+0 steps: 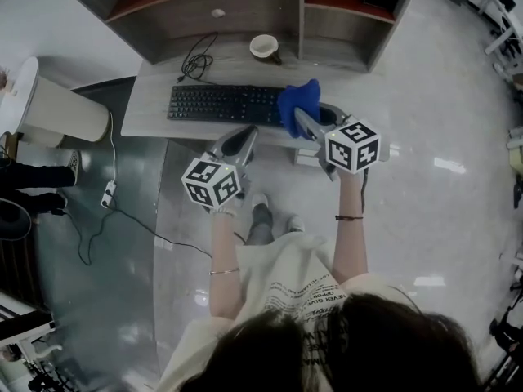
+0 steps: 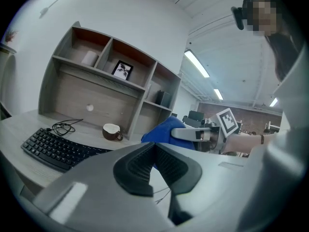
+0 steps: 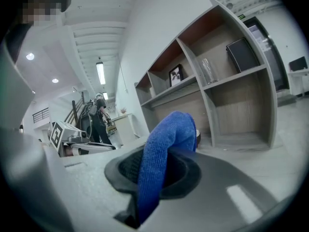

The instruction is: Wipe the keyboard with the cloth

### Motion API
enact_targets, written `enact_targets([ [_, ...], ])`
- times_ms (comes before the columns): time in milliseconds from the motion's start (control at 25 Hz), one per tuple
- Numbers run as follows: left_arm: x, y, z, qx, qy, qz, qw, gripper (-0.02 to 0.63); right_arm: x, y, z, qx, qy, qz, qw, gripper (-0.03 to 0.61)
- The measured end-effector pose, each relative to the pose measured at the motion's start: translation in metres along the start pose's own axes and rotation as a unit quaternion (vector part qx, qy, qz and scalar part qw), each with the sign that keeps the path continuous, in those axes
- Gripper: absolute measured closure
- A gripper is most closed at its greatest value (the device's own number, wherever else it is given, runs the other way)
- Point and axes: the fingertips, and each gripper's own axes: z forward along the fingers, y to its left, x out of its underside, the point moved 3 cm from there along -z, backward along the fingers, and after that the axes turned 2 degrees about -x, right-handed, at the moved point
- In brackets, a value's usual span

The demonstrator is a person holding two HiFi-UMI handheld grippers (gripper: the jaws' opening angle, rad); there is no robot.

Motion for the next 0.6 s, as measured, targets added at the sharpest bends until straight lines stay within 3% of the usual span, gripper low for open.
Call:
enact_targets([
  [600,0.014,0.054,0.038,0.082,0.052,-0.031,0.9948,0.617,0.016,-0.035,0.026,0.108,0.015,0.038,0.993,0.520],
])
